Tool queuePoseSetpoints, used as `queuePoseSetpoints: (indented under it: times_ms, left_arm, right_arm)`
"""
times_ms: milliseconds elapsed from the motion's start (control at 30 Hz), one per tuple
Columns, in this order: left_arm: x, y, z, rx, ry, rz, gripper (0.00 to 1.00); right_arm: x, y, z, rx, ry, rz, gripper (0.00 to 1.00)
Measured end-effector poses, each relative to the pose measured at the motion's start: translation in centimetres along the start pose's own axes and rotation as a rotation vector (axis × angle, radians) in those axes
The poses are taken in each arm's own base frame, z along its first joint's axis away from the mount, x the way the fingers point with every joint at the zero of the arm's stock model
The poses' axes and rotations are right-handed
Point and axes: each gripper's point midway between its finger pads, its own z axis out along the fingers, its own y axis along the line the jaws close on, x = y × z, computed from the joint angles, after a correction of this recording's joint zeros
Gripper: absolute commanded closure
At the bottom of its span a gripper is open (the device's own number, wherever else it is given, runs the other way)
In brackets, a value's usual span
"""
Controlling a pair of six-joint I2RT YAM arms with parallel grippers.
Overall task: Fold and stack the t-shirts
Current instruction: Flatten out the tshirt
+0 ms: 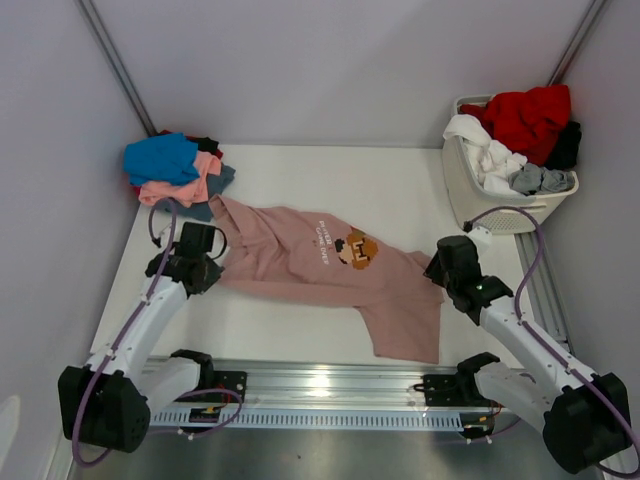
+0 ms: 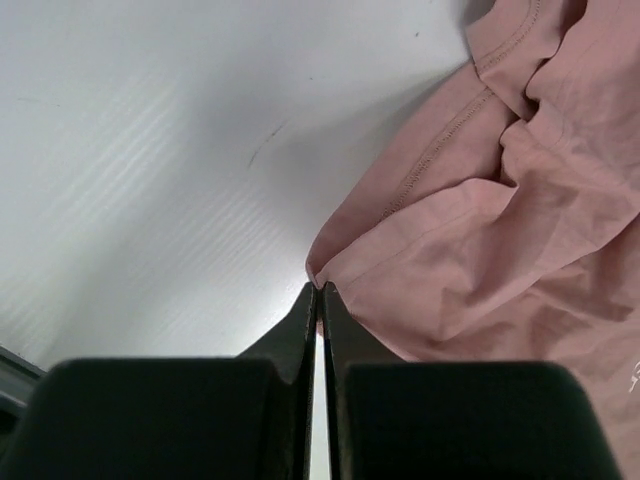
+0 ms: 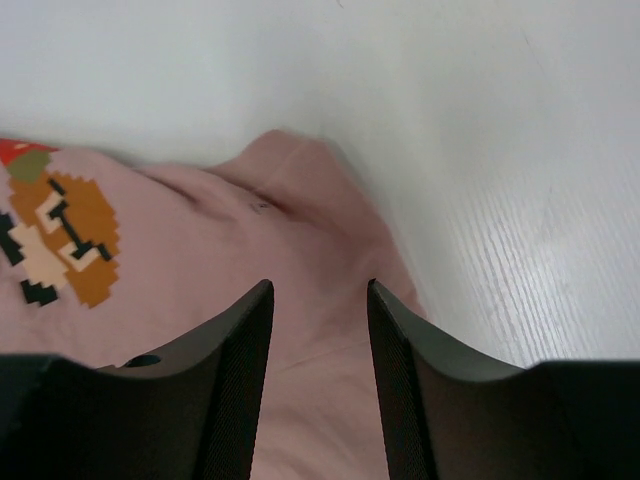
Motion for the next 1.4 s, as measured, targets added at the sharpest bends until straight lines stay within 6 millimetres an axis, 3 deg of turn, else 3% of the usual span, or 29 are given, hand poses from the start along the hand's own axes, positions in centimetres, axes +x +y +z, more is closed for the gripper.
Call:
queuePoseSetpoints:
  times_ms: [233, 400, 833, 1133, 1400]
  left_arm:
    - [-1.0, 1.0, 0.0, -0.012, -0.02, -0.027, 0.99]
    - [-0.9, 1.3, 0.1, -0.013, -0.011, -0.028, 0.99]
    - [-0.6, 1.2, 0.3, 0.003, 0.009, -0.029, 1.0]
    - [-0.7, 1.1, 0.4, 0.01, 0.011, -0.034, 0.99]
    - [-0.5, 1.0, 0.4, 0.019, 0.02, -0.034, 0.99]
  right_arm:
    - [4.3, -2.5, 0.9, 0.046, 0.096, 0.039, 0.54]
    - [6.2, -3.2, 1.1, 0.057, 0.139, 0.063, 0.55]
    - [7.0, -3.5, 1.0, 0.079, 0.159, 0.14, 0.54]
    - [9.4, -4.9, 1.4, 0.103, 0.215, 0.211, 0.54]
    - [9.3, -4.4, 1.8, 0.071, 0.217, 0.255, 0.66]
